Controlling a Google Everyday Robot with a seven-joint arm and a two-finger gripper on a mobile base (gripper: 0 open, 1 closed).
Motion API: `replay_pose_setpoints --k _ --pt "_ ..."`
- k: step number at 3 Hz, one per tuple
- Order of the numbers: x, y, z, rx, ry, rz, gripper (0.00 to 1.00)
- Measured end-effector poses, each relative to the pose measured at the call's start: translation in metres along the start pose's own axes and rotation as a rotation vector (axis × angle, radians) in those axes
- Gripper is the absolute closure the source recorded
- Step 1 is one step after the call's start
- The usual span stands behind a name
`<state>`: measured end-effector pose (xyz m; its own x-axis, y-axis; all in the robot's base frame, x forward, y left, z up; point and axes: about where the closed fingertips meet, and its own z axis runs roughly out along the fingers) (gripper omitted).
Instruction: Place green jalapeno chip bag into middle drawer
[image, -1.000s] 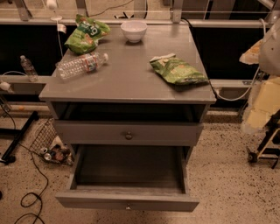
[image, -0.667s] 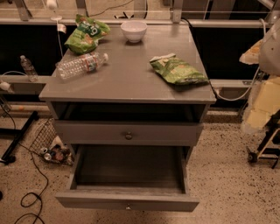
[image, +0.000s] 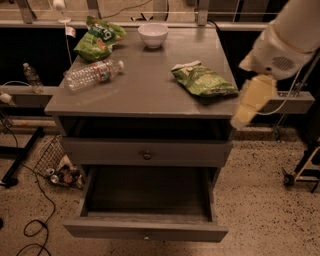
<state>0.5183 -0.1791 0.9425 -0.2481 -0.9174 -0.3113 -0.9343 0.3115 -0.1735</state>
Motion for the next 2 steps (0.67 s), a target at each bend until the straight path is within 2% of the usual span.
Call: replay_pose_setpoints --k 1,2 --pt "-0.0450 -0.0551 0.0365 0.002 -0.091 0.049 0.00" --pt "-0.0450 -0.0551 0.0366 0.002 -0.091 0.049 0.00"
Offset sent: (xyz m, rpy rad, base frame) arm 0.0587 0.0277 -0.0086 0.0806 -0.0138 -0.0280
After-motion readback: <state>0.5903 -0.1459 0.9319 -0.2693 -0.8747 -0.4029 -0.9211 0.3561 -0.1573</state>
